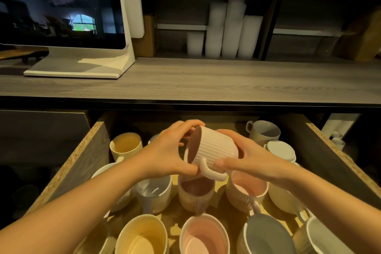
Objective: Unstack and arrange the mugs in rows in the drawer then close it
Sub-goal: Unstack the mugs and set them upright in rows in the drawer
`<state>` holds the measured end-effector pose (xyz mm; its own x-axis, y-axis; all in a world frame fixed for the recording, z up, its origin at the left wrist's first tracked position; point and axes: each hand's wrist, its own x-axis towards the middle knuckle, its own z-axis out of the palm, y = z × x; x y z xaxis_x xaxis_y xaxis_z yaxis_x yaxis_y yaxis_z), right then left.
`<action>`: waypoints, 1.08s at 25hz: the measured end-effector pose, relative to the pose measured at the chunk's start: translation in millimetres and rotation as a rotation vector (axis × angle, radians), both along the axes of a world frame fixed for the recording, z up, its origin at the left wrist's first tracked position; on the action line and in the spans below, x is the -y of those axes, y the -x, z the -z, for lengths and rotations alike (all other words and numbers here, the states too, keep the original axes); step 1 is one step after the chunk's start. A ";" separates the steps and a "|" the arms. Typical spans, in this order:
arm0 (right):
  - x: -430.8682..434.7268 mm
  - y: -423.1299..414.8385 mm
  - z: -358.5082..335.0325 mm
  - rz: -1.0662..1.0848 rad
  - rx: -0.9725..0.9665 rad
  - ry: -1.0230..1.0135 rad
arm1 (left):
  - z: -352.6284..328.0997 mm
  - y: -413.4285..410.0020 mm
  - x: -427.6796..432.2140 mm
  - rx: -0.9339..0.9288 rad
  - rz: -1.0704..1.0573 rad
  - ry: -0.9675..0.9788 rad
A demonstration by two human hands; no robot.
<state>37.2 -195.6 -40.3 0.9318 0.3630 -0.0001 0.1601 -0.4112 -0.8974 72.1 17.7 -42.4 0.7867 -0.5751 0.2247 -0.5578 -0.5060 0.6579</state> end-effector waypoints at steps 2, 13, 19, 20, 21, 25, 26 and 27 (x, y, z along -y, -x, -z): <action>1.8 1.0 -1.2 -0.041 0.000 0.030 | -2.1 2.9 1.6 0.008 0.016 0.008; 0.1 -3.1 12.7 -0.052 -0.091 -0.183 | 7.1 9.7 9.2 -0.246 0.009 0.277; 3.7 -0.4 -5.3 -0.073 -0.055 -0.125 | 3.7 5.3 6.7 -0.265 -0.049 0.315; 6.1 -0.8 -9.2 -0.043 -0.046 -0.149 | 3.1 4.6 6.4 -0.246 -0.053 0.292; 8.1 -1.4 -12.2 -0.006 -0.029 -0.149 | 3.0 4.0 6.1 -0.228 -0.052 0.263; 5.9 -1.2 -16.5 0.043 0.094 0.110 | 3.2 5.4 6.6 -0.188 -0.032 0.161; 4.5 -1.5 -16.1 0.043 0.106 0.164 | 3.3 6.1 7.2 -0.182 -0.033 0.149; 3.0 -1.8 -16.5 0.042 0.105 0.197 | 3.5 6.5 7.9 -0.172 -0.032 0.137</action>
<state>39.0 -198.6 -23.8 0.9447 0.3264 0.0309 0.2275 -0.5849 -0.7785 65.6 9.8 -45.9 0.8377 -0.5222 0.1597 -0.4160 -0.4208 0.8062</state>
